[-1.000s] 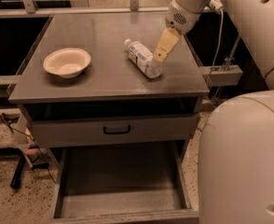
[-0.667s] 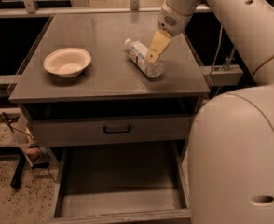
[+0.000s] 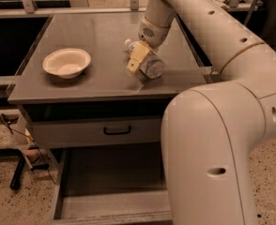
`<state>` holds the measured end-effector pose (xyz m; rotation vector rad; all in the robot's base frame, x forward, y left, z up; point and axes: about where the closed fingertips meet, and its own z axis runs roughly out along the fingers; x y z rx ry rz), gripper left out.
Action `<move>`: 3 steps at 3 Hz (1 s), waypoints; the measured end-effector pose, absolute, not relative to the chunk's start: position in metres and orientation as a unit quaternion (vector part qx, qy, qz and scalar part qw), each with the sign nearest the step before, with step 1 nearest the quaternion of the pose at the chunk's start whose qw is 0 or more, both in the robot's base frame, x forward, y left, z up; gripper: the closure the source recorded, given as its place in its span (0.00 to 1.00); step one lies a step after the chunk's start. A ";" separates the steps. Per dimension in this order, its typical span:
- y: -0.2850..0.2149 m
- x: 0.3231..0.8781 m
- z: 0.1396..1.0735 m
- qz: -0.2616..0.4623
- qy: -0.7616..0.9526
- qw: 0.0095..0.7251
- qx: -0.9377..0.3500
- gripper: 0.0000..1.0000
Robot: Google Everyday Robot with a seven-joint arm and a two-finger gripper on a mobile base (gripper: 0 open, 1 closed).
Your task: Place blue plastic bottle into middle drawer
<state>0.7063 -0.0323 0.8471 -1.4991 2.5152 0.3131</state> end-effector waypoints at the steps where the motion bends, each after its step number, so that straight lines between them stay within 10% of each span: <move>1: -0.029 0.711 0.844 0.106 0.850 0.106 -0.505 0.18; 3: -0.029 0.712 0.844 0.106 0.850 0.106 -0.505 0.65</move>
Offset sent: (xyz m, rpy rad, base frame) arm 0.0050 0.0032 -0.0028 0.0074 -0.0117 -0.0037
